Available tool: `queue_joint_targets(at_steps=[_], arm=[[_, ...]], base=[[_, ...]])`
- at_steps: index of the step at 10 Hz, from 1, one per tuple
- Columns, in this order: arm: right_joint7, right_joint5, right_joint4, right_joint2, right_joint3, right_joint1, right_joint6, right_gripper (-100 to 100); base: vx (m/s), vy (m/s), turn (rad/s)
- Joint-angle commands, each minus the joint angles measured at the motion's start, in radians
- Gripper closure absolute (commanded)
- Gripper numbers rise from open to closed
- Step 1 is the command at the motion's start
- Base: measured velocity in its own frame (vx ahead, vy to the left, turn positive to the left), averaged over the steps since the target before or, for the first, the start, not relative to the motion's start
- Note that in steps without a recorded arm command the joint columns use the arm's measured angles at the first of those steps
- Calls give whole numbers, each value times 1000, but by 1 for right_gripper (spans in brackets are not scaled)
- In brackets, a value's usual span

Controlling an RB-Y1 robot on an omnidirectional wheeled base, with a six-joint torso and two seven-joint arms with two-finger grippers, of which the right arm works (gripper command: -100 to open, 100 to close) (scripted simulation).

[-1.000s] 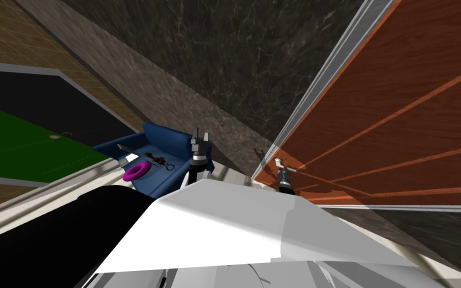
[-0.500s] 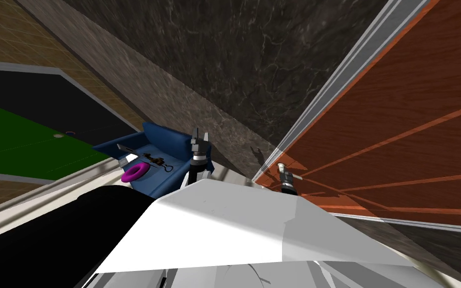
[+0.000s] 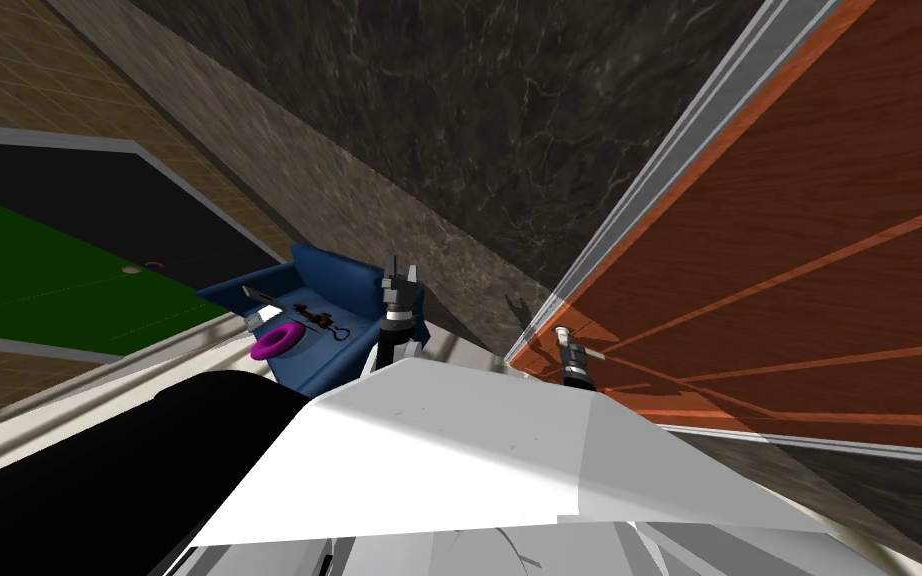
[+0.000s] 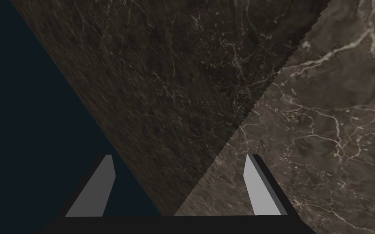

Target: Pull the door open

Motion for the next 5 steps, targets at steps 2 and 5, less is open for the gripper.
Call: queue_joint_targets(at_steps=[2, 5], arm=[[-23, 10, 2, -11, 18, 11, -12, 100], [-57, 25, -4, -32, 44, 28, -28, 100]], base=[[-160, -21, 97], [-225, -26, 106]])
